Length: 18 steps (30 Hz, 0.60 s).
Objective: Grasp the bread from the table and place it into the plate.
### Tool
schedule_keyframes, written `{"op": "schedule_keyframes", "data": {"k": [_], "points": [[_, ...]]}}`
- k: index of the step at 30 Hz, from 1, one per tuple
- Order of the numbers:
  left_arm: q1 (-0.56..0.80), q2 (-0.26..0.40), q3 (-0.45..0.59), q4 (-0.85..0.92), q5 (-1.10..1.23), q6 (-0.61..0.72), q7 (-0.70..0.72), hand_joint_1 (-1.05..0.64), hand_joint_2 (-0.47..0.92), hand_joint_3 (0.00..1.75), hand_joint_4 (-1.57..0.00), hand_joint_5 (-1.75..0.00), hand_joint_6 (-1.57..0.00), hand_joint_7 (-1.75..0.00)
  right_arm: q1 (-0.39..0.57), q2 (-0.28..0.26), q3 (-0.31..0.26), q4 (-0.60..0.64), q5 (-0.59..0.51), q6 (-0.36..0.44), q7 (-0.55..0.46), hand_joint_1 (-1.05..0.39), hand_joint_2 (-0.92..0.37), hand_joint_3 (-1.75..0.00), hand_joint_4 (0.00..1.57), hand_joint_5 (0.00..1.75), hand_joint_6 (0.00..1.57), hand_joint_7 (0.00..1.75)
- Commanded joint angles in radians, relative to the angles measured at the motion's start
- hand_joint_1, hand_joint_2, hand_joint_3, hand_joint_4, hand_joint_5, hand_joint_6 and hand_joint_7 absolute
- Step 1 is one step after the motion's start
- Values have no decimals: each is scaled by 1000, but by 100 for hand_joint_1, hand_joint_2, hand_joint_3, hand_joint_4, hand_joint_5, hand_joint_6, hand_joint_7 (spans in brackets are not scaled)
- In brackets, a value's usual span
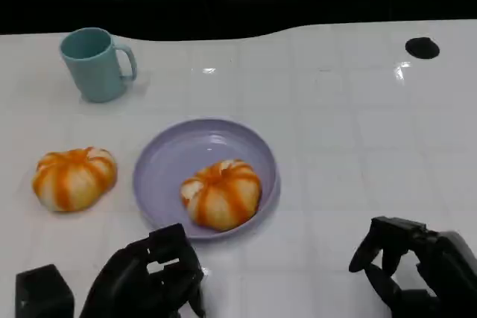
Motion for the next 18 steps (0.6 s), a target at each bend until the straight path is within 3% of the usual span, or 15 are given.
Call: {"op": "schedule_keyframes", "data": {"k": [1,18], "points": [[-4,15,10,6,-2,2,-11,-57,71,58,-76,-175,-73,-145,-16,-6,-9,23,-23,-23,-34,-17,-41,-124,73,172,66,141],[-3,14,13,6,2,-5,-16,-59,72,57,-80,-175,-73,-145,-13,-10,-10,18,-24,-19,-36,-16,-43,-119,72,169,68,135]]}}
